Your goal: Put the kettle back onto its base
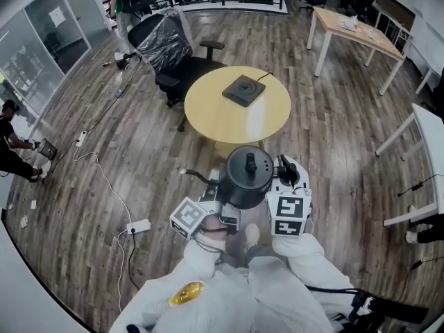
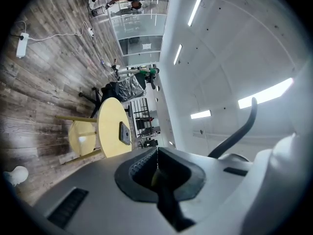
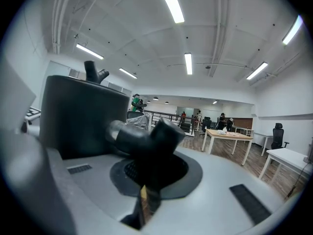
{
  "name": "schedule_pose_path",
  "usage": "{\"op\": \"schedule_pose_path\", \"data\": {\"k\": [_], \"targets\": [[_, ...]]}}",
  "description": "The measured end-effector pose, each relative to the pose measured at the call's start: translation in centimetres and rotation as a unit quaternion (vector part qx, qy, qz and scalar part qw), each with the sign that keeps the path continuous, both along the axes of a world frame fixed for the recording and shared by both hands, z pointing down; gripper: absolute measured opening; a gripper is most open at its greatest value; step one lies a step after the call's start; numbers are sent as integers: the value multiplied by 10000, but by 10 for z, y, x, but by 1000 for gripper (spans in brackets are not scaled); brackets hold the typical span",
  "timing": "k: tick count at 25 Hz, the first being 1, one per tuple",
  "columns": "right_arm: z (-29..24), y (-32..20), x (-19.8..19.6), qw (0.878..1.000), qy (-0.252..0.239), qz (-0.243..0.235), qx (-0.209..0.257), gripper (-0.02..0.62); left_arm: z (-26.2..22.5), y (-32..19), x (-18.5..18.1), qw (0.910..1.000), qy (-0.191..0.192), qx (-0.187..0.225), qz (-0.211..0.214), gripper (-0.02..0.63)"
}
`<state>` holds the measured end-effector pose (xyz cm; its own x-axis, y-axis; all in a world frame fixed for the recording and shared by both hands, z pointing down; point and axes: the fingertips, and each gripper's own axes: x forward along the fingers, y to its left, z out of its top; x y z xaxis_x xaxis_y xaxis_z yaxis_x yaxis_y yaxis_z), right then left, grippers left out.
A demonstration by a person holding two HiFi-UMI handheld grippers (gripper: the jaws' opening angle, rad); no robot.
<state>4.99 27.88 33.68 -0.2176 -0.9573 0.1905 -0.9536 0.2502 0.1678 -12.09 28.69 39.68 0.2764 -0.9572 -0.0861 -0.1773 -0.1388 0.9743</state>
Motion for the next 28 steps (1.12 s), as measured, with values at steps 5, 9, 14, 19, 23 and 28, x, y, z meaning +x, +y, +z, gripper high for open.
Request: {"op": "schedule_pose_path", "data": {"k": [5,9,14,19,23,28], "targets": [[-1,-55,5,9999,20,-115,-33,31,0,-50,5,9999,26,-55,-120,-6],[-4,-100,12,9998,32,-218,24,31,-3,-94,14,9998,16,24,-190,-5],[-4,-154,28,9997,76,-237,18,31,-1,-147,30,9998,63,14,-201,-6],[1,-194,38,9997,83,-251,-7,31,5,-186,40,9997,90,-37,-220,-6],[0,-219,36,9995,77,-296,26,31,5,-209,38,9995,97,-15,-293,-6],[9,-249,33,9993,42,-370,-36,31,12,-237,35,9994,61,-51,-335,-6]]}}
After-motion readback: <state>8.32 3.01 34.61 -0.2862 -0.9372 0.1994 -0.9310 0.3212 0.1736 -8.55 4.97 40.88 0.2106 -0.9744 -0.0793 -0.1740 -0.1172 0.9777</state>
